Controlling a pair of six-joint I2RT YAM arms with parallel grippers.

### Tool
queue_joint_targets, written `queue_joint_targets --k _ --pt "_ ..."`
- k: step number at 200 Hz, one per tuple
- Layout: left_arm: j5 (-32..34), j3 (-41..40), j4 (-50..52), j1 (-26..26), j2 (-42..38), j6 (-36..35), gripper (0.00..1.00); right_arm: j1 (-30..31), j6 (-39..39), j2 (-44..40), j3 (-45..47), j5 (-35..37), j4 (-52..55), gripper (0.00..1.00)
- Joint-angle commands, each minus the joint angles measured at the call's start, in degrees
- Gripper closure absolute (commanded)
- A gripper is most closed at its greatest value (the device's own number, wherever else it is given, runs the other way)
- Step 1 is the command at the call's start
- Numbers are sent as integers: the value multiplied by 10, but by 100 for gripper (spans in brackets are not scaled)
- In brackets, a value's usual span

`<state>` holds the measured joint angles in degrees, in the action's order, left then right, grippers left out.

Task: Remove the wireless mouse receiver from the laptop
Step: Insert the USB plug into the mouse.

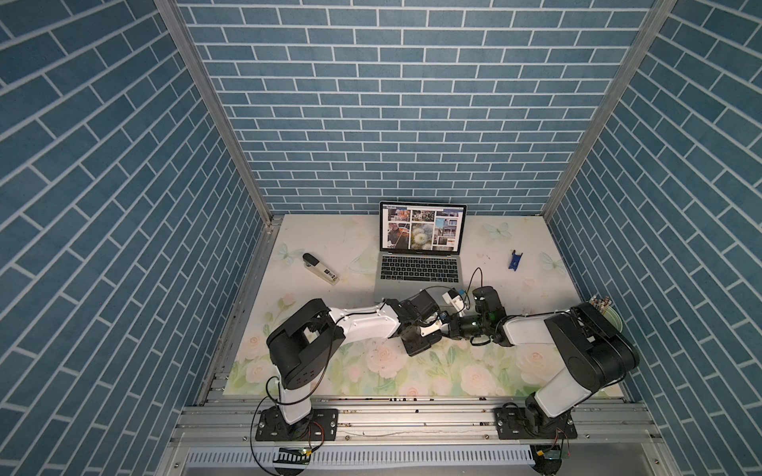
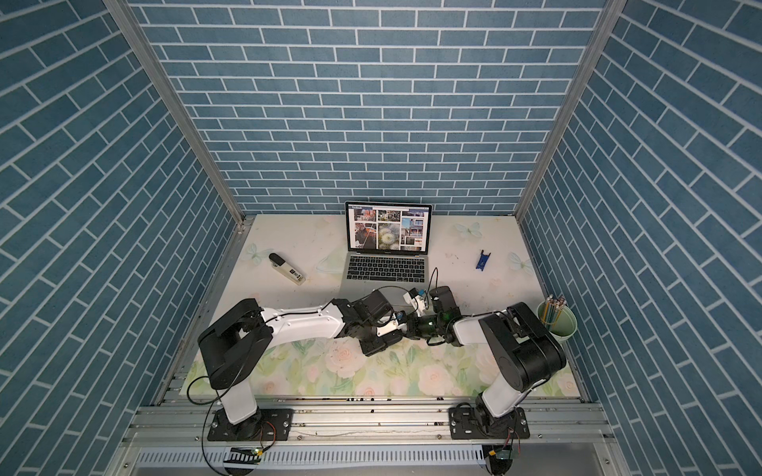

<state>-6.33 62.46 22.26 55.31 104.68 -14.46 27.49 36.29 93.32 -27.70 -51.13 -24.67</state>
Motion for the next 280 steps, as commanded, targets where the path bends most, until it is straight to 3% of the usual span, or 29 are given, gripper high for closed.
queue_joint_targets --k 1,92,210,280 --pt "16 -9 35 3 26 -8 45 2 -28 12 -4 7 24 100" --pt "18 -16 38 3 20 -5 45 -3 -50 4 5 21 41 100" --pt "18 -21 38 3 20 -6 46 -5 -28 -19 -33 -22 25 100" --pt "19 -23 37 3 20 -6 46 -23 -63 -32 -17 -17 69 100"
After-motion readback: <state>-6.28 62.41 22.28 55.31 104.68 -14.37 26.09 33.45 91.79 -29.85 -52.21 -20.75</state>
